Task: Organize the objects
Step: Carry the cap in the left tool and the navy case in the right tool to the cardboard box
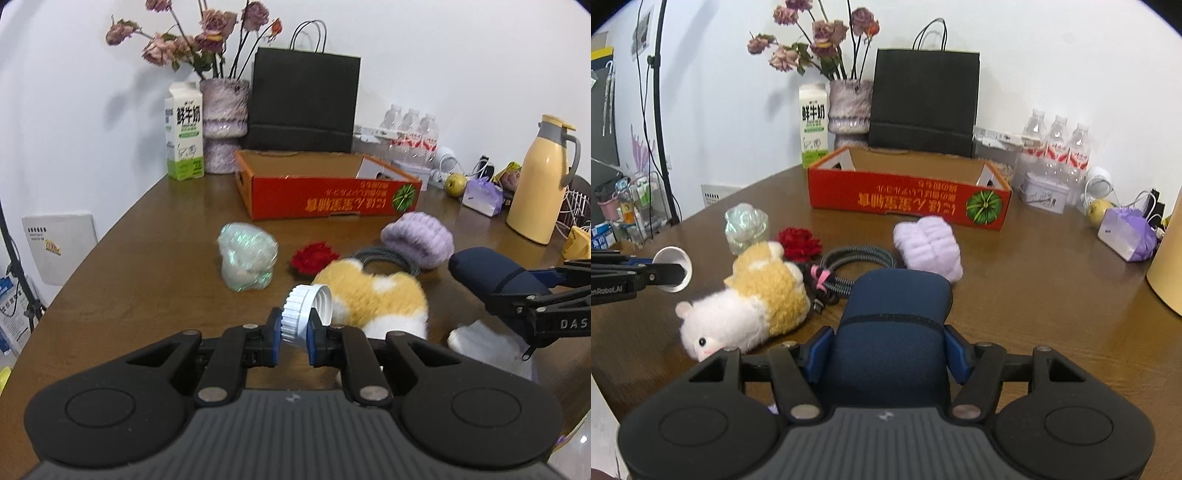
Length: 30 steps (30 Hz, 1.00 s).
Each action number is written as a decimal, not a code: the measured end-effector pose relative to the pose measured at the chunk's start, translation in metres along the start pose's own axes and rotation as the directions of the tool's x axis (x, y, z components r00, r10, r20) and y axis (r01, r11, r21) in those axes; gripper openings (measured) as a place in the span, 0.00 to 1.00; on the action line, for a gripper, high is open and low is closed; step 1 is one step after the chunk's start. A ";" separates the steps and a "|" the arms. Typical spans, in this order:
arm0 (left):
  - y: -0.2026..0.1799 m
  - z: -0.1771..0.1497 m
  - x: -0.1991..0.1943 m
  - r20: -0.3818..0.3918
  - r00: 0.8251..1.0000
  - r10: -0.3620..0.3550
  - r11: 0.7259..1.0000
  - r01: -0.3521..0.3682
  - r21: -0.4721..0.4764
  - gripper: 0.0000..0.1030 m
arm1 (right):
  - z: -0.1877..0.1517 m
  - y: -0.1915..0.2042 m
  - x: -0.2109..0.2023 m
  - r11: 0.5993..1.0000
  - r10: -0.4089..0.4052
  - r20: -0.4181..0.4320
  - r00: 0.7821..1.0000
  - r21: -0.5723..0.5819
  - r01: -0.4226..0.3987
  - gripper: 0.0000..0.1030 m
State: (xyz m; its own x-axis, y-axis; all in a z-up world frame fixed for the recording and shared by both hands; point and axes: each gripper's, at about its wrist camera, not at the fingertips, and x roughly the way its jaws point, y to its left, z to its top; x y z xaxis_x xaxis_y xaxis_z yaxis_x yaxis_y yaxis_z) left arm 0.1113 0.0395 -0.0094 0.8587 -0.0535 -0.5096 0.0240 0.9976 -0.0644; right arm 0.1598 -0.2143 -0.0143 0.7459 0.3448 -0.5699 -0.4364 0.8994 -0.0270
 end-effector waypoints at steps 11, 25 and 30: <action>-0.026 0.047 0.000 0.080 0.996 -0.026 1.000 0.026 -0.006 0.14 | 0.029 -0.013 -0.004 1.000 0.016 0.086 0.996 -0.010 -0.016 0.60; -0.049 0.091 0.039 0.097 0.994 -0.041 0.999 0.044 -0.020 0.14 | 0.071 -0.027 0.021 0.999 0.039 0.167 0.985 -0.004 -0.039 0.60; -0.054 0.107 0.057 0.104 0.994 -0.043 0.999 0.045 -0.021 0.14 | 0.084 -0.037 0.035 0.999 0.046 0.192 0.980 0.015 -0.050 0.60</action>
State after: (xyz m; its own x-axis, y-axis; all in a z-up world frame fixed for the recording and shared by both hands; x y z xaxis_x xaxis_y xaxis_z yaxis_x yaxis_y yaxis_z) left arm 0.2134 -0.0124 0.0568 0.9057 -0.0914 -0.4140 0.0519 0.9930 -0.1057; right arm 0.2443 -0.2125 0.0357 0.8078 0.4307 -0.4023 -0.4652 0.8851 0.0135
